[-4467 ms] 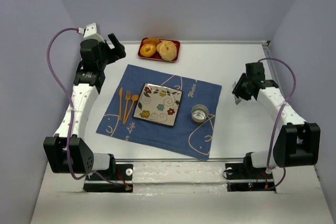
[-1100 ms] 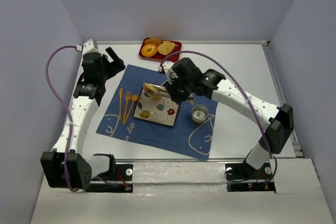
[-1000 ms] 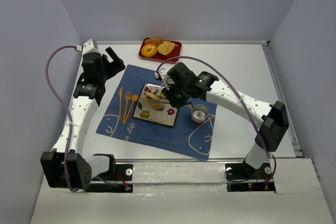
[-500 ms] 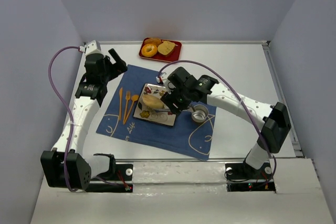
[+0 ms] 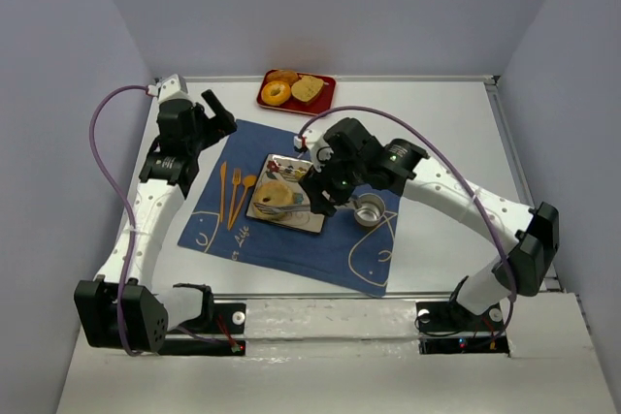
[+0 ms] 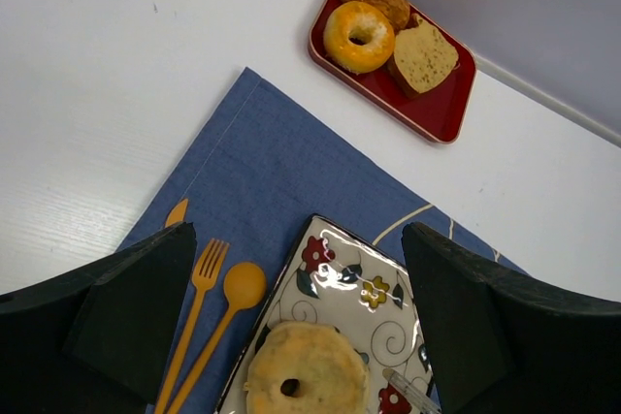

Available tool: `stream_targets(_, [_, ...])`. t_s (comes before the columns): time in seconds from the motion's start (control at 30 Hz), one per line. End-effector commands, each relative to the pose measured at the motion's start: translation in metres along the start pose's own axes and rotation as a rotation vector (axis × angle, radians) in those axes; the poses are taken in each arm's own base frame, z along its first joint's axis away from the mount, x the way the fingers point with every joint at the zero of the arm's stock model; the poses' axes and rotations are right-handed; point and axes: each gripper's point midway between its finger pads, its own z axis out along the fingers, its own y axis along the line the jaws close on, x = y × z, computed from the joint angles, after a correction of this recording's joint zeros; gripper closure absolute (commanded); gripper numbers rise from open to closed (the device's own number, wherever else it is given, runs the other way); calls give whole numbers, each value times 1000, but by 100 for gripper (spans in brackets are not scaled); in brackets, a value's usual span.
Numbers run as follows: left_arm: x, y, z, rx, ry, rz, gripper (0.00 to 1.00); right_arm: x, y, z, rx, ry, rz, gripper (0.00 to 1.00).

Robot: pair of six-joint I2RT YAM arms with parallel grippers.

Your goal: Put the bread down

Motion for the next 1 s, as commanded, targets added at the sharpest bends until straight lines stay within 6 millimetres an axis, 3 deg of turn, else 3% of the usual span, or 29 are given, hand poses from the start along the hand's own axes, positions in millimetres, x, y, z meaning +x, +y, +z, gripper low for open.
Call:
stream_targets(0.0, [-11, -4, -12, 18, -49, 14, 1, -28, 7, -26, 5, -132, -16, 29])
stream_targets(0.07, [-11, -3, -13, 12, -52, 15, 1, -39, -1, -34, 60, -171, 17, 32])
stream_targets(0.1, [-13, -2, -14, 3, -58, 17, 1, -43, -17, -40, 138, -194, 49, 33])
stream_targets(0.2, [-15, 1, -17, -8, -69, 14, 1, -47, -77, -63, 275, -263, 250, 41])
stream_targets(0.23, [-17, 2, -17, -16, -77, 11, 1, -40, -124, -81, 361, -313, 404, 47])
stream_targets(0.3, [-16, 4, -17, -27, -82, 9, 1, -28, -171, -99, 478, -377, 506, 47])
stream_targets(0.33, [-17, 4, -17, -25, -86, 7, 1, -20, -191, -113, 563, -407, 540, 47])
stream_targets(0.37, [-17, 4, -15, -26, -87, 8, 1, 5, -223, -123, 681, -395, 598, 47])
stream_targets(0.47, [-16, 4, -12, -28, -83, 5, 1, 32, -266, -143, 816, -430, 678, 47])
stream_targets(0.5, [-15, 5, -9, -33, -78, 6, 1, 55, -290, -155, 880, -424, 740, 47])
stream_targets(0.57, [-16, 6, -7, -43, -79, 8, 1, 89, -317, -149, 930, -390, 805, 47])
stream_targets(0.6, [-15, 7, -6, -49, -77, 8, 1, 109, -335, -159, 994, -386, 847, 47])
stream_targets(0.67, [-15, 10, -3, -63, -78, 4, 1, 142, -353, -148, 1033, -307, 898, 48])
stream_targets(0.73, [-15, 12, -2, -72, -80, 5, 1, 168, -369, -149, 1071, -279, 955, 47])
stream_targets(0.8, [-14, 13, 1, -81, -76, 4, 1, 177, -373, -140, 1078, -245, 968, 44])
stream_targets(0.83, [-15, 13, 2, -84, -78, 4, 1, 185, -376, -138, 1101, -218, 974, 35])
stream_targets(0.97, [-11, 16, 9, -103, -61, 13, 1, 205, -373, -121, 1074, -157, 1011, 23])
